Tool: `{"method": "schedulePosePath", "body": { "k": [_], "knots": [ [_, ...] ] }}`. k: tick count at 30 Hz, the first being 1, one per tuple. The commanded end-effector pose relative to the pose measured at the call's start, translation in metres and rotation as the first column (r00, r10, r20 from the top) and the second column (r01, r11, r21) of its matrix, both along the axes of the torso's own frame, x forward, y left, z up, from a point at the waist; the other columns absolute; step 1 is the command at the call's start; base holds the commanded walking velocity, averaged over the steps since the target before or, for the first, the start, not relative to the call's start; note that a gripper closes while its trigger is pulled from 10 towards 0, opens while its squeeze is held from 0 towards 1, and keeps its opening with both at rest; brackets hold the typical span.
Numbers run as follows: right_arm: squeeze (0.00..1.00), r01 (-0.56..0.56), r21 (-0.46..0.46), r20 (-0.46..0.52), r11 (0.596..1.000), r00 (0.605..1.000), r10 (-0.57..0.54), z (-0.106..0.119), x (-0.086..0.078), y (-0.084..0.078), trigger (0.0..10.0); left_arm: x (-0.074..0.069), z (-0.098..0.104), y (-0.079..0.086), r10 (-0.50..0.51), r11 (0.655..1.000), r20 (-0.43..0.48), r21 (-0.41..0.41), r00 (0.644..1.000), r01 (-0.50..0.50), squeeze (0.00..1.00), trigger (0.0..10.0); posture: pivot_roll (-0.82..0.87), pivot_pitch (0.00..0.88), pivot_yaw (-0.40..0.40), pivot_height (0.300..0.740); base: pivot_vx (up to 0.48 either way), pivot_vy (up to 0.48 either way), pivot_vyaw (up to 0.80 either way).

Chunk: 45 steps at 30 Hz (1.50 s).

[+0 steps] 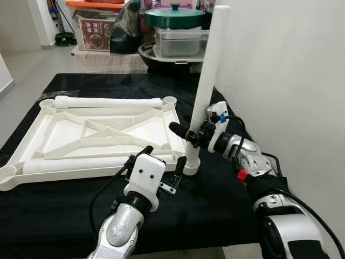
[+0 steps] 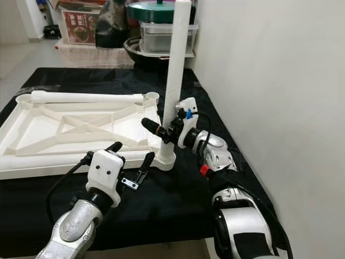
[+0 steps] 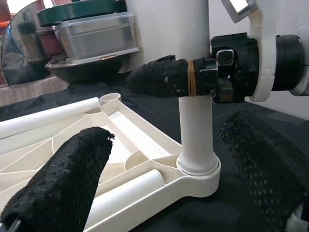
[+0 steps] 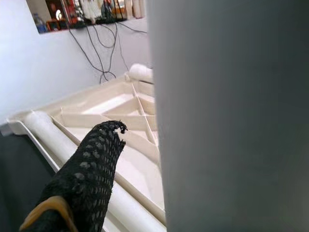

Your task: Building children table

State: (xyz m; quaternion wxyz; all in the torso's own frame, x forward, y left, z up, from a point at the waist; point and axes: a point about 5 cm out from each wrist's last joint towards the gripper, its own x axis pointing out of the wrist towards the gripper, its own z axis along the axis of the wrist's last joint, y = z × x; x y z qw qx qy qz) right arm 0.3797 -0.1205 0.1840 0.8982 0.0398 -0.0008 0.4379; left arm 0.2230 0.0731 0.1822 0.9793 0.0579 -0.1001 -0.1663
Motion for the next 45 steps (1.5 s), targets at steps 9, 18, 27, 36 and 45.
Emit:
{"method": "schedulePosePath", "body": {
  "k": [9,18,27,36,45],
  "knots": [
    [0.00,0.333,-0.066,0.051,0.940,0.942,-0.330,0.002,0.017,-0.009,0.0,0.002,-0.001,0.002,0.009,1.000,0.003,0.007,1.000,-0.009,0.00,10.0,0.12,0.000,-0.085,0.740,0.000,0.000,0.00],
    [0.00,0.772,-0.105,0.002,0.627,0.631,-0.776,-0.008,0.023,-0.047,0.0,0.002,-0.001,0.000,0.003,1.000,0.001,0.005,1.000,-0.003,0.00,10.0,0.12,0.000,-0.083,0.740,0.000,0.000,0.00],
    [0.00,0.932,-0.131,-0.029,0.337,0.337,-0.941,-0.025,0.009,-0.051,0.0,0.002,-0.001,0.001,0.003,1.000,0.003,0.009,1.000,-0.003,0.00,10.0,0.12,0.000,-0.081,0.740,0.000,0.000,0.00],
    [1.00,0.912,-0.025,0.001,0.409,0.410,-0.912,-0.023,-0.001,-0.022,10.0,0.002,-0.001,0.001,0.001,1.000,0.001,0.010,1.000,-0.001,0.00,10.0,0.12,0.000,-0.079,0.740,0.000,0.000,0.00],
    [0.00,0.903,-0.030,0.044,0.428,0.429,-0.902,-0.032,-0.017,-0.028,10.0,0.002,-0.002,0.002,0.001,1.000,-0.003,0.011,1.000,-0.001,0.00,10.0,0.11,0.000,-0.080,0.740,0.000,0.000,0.00]
  ]
}}
